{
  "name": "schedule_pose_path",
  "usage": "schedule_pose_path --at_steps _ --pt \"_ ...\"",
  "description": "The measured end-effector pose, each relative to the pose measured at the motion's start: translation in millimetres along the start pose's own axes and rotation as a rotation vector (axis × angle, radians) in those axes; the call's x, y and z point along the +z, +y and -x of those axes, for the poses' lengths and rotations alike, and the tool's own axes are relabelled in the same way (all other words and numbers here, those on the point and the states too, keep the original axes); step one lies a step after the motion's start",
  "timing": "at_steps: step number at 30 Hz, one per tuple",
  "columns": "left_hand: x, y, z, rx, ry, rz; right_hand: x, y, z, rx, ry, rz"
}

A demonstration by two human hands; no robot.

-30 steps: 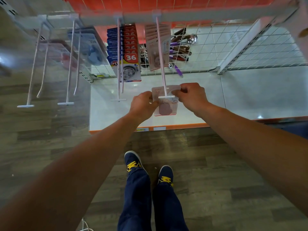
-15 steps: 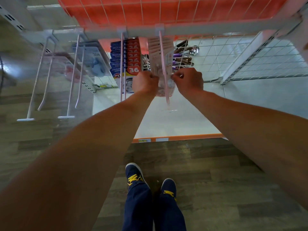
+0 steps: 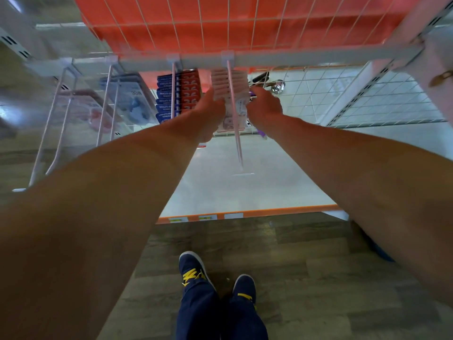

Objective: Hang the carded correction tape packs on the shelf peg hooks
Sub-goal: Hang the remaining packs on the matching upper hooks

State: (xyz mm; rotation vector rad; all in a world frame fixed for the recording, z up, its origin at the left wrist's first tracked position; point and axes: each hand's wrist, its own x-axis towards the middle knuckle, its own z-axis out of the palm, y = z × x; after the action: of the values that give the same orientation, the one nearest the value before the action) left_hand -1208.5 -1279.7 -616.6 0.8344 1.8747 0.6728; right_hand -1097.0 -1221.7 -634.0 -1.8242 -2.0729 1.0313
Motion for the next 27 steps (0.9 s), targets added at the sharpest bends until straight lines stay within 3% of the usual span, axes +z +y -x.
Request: schedule_pose_path --at_steps 5,13,18,27 --pt "7 8 21 0.088 0.046 -0.059 0 11 33 -0.021 0.038 0.158" --pt "-3 30 91 0.333 0.106 -0.746 -31 -11 118 -0.262 0.126 0.573" --pt "-10 39 160 0.312 0.047 -0.895 -65 -51 178 -0.280 0.058 0.562" --pt "-101 89 278 0.416 0.188 -0.871 -120 -155 271 -0.424 0.059 0.372"
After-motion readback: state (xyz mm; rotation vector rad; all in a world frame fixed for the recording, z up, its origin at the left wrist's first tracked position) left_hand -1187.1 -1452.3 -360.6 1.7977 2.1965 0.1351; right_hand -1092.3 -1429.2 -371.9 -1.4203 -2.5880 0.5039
